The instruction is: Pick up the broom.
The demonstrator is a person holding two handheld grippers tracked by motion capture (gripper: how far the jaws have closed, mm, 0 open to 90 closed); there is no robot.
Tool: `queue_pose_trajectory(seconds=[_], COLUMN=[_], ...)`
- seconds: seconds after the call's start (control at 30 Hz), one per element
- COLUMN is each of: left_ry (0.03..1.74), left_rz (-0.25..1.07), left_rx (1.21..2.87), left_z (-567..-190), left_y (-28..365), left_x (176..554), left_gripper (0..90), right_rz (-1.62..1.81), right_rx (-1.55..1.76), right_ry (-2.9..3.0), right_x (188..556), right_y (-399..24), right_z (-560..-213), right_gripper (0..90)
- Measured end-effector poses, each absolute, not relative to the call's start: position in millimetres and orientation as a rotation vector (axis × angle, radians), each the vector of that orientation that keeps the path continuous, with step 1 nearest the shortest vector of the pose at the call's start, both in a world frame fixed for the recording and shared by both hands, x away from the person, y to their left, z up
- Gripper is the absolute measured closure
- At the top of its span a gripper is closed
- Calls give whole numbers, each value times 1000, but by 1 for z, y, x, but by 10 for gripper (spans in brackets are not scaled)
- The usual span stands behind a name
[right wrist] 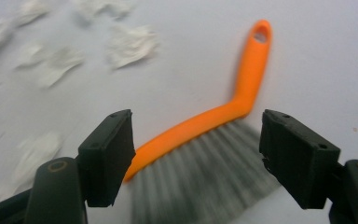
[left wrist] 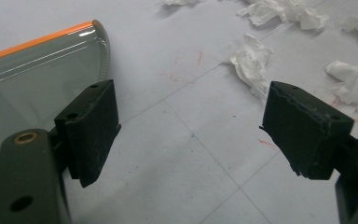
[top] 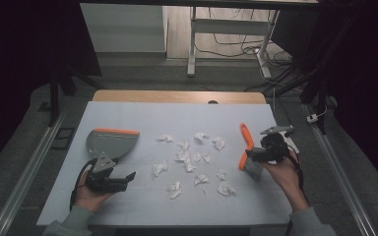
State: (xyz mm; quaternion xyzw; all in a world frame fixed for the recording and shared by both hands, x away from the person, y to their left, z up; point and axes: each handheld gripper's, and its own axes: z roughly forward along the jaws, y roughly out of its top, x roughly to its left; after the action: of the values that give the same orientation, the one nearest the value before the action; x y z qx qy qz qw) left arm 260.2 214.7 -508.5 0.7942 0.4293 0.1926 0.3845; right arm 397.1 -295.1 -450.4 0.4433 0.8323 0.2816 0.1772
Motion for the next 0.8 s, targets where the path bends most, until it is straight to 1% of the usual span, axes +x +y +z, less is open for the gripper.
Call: queue_pose_trajectory(seconds=[0.17, 0.2, 0.27, 0.43, 0.8], left_ry=[1082, 1080, 1077, 1069, 1058], left_rz=[486, 487, 487, 488, 493], left_rx=[2028, 2029, 2028, 2029, 2031], left_z=[-509, -508, -508, -508, -507], left_y=[214, 214, 214, 214, 214], left_x=[260, 260, 260, 259, 258], left_gripper=[193, 193, 193, 193, 194], right_rz=[666, 666, 595, 519, 395], right_rx=[1411, 1411, 1446, 1502, 1603], right_ry=[2385, 2385, 2400, 2415, 2407], right_x=[439, 439, 452, 468, 486], right_y=[-290, -290, -284, -277, -276], right_z=[-453, -453, -456, -463, -482], right_gripper=[310, 310, 324, 338, 441])
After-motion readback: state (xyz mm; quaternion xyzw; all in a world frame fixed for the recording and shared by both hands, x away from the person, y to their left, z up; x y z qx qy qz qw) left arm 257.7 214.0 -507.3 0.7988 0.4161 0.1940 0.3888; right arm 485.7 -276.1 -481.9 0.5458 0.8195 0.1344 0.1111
